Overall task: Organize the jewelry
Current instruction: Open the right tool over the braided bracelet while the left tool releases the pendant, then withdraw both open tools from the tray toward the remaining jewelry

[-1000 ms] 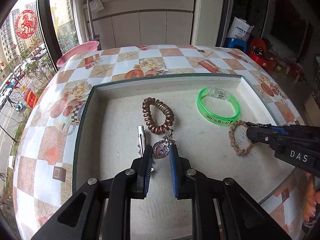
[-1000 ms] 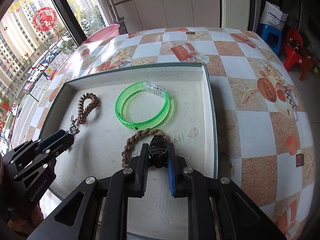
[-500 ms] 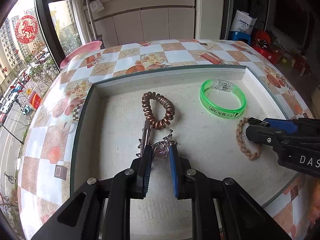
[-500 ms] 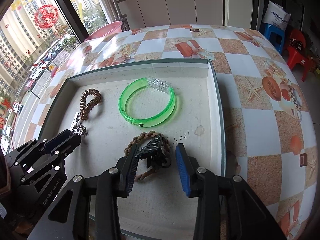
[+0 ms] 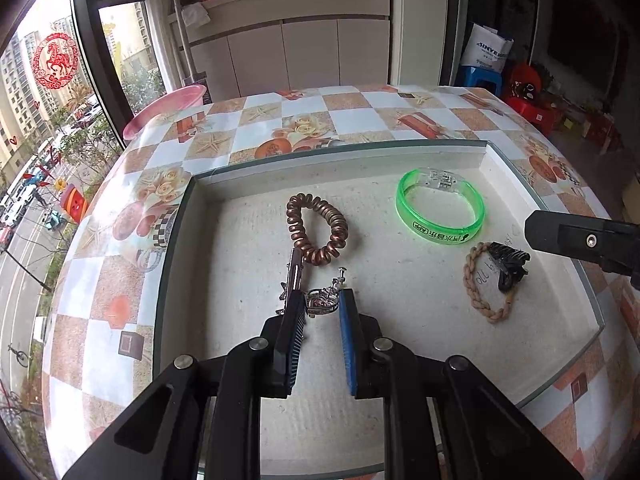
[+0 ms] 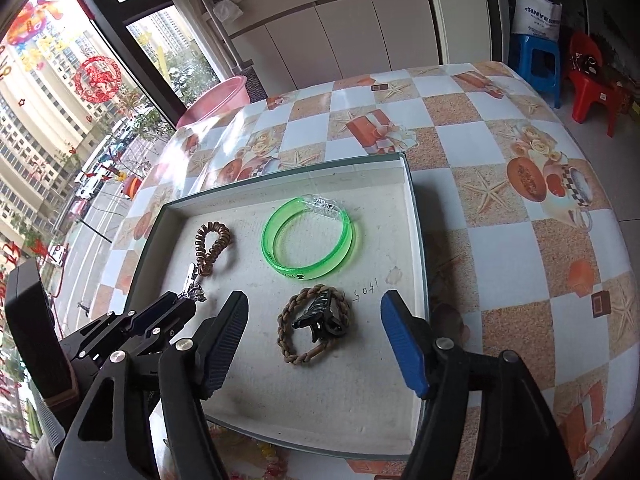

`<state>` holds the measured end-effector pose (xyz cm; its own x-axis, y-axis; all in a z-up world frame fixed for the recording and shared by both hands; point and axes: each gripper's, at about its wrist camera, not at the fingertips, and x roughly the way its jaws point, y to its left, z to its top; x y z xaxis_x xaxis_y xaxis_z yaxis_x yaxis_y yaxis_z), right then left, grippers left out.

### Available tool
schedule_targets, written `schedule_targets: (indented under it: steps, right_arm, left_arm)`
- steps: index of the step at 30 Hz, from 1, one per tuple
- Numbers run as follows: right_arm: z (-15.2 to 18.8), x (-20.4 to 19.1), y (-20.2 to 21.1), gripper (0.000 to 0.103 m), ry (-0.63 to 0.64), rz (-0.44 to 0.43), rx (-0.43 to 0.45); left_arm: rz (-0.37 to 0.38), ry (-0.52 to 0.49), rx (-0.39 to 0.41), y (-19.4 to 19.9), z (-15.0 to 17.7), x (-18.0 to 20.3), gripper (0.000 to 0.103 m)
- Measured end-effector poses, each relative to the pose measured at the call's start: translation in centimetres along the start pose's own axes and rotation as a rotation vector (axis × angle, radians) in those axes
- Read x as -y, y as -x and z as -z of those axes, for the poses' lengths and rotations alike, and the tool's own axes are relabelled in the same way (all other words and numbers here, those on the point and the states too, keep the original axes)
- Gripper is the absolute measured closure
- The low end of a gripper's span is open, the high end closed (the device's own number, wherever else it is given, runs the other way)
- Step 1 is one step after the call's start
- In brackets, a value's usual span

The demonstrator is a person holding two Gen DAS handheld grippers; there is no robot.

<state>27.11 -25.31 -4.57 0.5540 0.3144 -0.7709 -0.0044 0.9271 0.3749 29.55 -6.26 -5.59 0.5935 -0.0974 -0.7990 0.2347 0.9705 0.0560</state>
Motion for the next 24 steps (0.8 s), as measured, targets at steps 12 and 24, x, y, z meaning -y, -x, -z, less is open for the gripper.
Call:
schedule_targets:
  steps: [12, 24]
  right_arm:
    - [0.0, 1.0, 1.5, 0.029, -0.058, -0.021, 0.02]
    - [0.7, 0.5, 3.1, 0.016, -0.045, 0.014, 0.025]
  left_arm:
    - [-0.002, 0.009, 0.028, 1.1, -0.8, -0.2, 0.058]
    - [-0.036, 0.018, 0.127, 5.6, -0.6, -0.8, 0.0]
